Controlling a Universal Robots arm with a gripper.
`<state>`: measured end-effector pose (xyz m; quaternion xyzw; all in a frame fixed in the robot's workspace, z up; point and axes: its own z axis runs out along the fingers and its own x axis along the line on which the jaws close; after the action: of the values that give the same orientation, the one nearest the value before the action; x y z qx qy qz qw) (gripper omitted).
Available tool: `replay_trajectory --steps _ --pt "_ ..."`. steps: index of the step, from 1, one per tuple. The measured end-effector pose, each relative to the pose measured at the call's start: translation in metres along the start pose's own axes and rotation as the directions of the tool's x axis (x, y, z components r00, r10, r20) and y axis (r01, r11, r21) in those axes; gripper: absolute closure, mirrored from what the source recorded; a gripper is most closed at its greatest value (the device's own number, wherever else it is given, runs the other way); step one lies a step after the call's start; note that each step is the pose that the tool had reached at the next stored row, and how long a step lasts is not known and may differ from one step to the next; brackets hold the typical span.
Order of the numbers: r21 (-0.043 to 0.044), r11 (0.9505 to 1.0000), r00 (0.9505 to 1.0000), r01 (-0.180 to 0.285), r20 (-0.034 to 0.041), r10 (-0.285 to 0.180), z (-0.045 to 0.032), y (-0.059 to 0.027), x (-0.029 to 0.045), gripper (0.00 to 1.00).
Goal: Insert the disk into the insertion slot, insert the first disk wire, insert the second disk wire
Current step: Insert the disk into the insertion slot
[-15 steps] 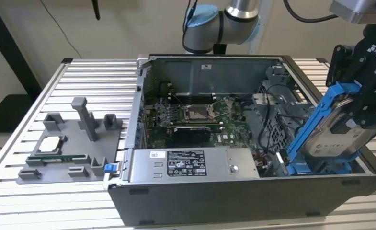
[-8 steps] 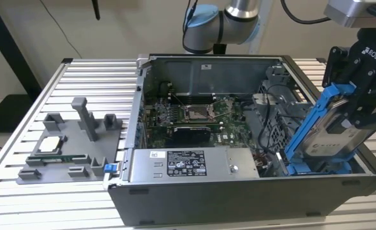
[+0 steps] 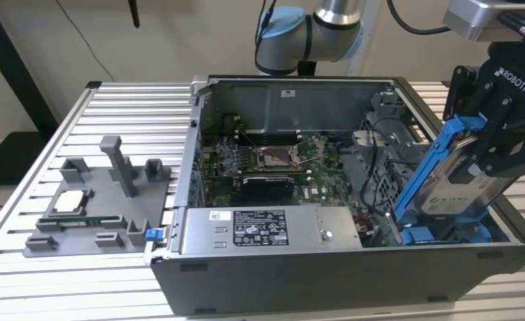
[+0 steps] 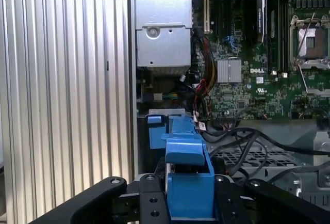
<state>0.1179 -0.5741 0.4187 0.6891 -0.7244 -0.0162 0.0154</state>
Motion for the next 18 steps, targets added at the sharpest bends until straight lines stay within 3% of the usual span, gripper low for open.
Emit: replay_trajectory --steps 6,15,18 --pt "-0.0003 1.0000 1.0000 0.005 0.0047 -0.005 0.0078 -0.0003 0.0000 1.00" --pt "-0.0024 0.9998 0.9997 0.017 0.0166 -0.017 0.0128 -0.0051 0.0009 1.00" --pt "-0.0024 0.9998 0.9997 0.019 0.0143 -0.019 0.0119 -0.0062 0.0012 1.00"
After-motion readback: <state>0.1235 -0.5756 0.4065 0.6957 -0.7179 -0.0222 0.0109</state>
